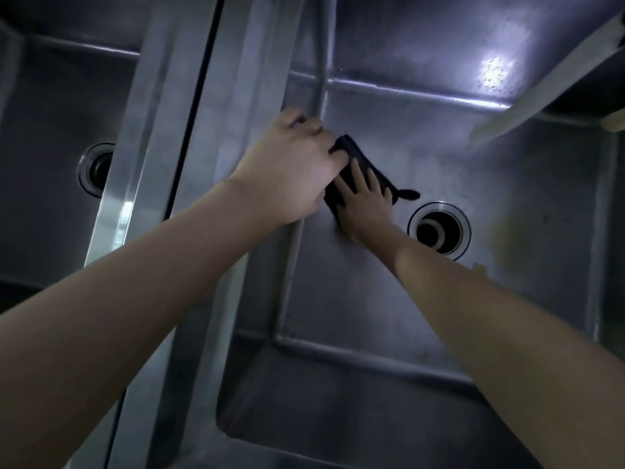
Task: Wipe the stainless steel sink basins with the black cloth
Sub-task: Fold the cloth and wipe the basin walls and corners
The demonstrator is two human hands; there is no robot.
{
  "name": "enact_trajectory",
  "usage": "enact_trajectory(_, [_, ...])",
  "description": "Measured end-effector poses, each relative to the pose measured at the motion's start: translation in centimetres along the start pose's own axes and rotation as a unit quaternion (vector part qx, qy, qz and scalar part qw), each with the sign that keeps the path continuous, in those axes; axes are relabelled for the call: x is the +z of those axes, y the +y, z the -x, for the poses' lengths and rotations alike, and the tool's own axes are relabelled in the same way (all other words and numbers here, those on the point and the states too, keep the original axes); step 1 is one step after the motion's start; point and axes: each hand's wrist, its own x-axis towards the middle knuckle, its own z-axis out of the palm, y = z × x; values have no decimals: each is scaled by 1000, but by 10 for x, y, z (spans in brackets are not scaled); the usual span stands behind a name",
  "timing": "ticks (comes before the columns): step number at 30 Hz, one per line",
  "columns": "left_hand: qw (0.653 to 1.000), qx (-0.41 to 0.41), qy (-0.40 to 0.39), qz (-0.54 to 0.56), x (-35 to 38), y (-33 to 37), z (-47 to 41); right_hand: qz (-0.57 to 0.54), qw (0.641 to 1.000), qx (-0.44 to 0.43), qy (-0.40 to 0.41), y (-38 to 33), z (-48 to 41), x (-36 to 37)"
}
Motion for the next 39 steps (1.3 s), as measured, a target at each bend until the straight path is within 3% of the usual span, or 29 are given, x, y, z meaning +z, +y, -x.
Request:
enact_trajectory(6, [1000, -15, -12, -14, -3, 1, 0, 84, 977, -194, -43, -11, 103, 49])
enact_trajectory(10, [999, -22, -28, -7, -6, 2, 1, 138, 930, -323, -108, -20, 152, 83])
enact_trajectory(14, [999, -18, -21, -26, -5, 2, 1, 137, 917, -351, -126, -21, 161, 81])
enact_trajectory(17, [996, -54, -57, -42, 1, 13, 0, 138, 930, -321, -109, -14, 155, 80])
enact_trajectory(21, [973, -165, -155, 52, 26, 45, -11, 67, 978, -196, -23, 3, 119, 67])
enact_trajectory(25, [959, -233, -142, 70, 58, 52, -25, 19, 991, -125, 43, 23, 41, 23])
enact_trajectory(30, [938, -298, -159, 82, 85, 47, -58, 47, 997, -51, 38, 44, -67, -36])
enact_trajectory(34, [936, -295, -166, 97, 100, 39, -73, 23, 998, -2, 62, 48, -115, -58])
enact_trajectory(39, [938, -279, -153, 139, 106, 40, -68, -24, 996, 31, 80, 41, -92, -48])
